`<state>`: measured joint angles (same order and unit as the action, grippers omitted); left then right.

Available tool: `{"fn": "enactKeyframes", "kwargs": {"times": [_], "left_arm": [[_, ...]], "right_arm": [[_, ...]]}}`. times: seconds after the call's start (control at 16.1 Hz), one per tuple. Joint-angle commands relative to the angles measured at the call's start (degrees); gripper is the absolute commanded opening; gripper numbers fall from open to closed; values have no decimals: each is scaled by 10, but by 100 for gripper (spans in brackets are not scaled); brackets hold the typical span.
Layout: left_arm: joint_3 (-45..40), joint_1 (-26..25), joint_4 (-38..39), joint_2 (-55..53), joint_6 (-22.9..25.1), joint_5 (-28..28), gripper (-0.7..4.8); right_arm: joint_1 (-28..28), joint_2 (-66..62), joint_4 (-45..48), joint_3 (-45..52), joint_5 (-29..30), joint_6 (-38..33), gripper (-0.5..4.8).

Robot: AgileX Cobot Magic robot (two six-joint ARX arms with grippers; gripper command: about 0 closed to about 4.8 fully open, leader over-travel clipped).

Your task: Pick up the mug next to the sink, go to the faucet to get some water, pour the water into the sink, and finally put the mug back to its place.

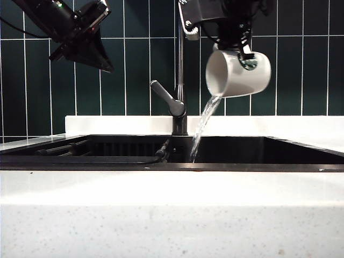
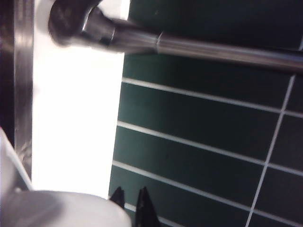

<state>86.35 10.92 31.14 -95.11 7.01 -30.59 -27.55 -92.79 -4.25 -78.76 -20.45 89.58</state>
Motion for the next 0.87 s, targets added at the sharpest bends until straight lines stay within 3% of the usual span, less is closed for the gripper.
{"fn": "enactKeyframes", "kwargs": {"times": [0.06,0.25,0.31,0.5,0.75,0.87], "left_arm": [[2,2,2,13,-1,-3,-6],[2,2,7,13,0,-2,-6],[2,2,13,14,0,-2,-6],[2,3,36,28,16,32,-6],[2,10,36,59,37,83,-6],[2,28,43,75,63,143,-6]], "right_arm": [[-2,10,10,-7,-37,5,-2],[-2,10,11,-7,-41,-6,-1],[0,10,17,-7,-46,-46,-1],[39,10,45,-7,-76,-275,-1],[112,10,12,-7,-94,-544,-1],[168,11,-2,2,-80,-693,-1]]}}
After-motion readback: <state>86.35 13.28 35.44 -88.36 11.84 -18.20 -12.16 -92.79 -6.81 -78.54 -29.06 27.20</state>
